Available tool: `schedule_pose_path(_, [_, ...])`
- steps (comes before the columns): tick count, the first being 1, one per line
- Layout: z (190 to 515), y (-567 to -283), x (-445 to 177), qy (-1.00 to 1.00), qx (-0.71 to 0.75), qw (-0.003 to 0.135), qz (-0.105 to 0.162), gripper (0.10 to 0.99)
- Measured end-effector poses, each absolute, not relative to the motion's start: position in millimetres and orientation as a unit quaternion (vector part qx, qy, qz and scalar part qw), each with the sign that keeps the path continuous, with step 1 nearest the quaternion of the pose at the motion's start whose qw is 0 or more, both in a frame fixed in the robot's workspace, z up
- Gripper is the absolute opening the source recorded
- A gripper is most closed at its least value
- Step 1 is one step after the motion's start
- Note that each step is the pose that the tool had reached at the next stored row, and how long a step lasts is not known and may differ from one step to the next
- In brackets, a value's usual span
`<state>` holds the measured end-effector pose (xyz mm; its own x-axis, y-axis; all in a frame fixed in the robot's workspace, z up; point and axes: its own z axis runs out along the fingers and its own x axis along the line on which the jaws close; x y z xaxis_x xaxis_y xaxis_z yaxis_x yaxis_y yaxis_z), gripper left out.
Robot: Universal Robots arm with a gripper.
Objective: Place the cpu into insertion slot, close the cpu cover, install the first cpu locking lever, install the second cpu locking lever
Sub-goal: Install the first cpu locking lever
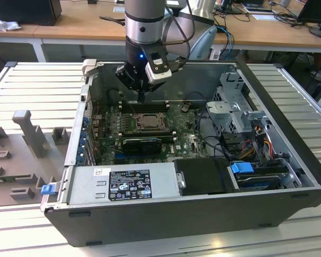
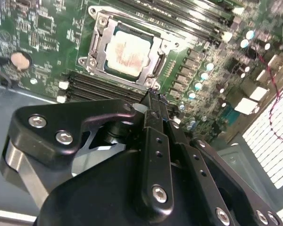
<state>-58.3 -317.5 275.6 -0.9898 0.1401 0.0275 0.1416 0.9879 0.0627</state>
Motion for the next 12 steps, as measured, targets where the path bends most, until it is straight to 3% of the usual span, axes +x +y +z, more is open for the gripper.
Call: schedule_pose_path(12, [269.9, -317.8, -63.8, -0.999, 0.011, 0.014, -0.032, 0.106])
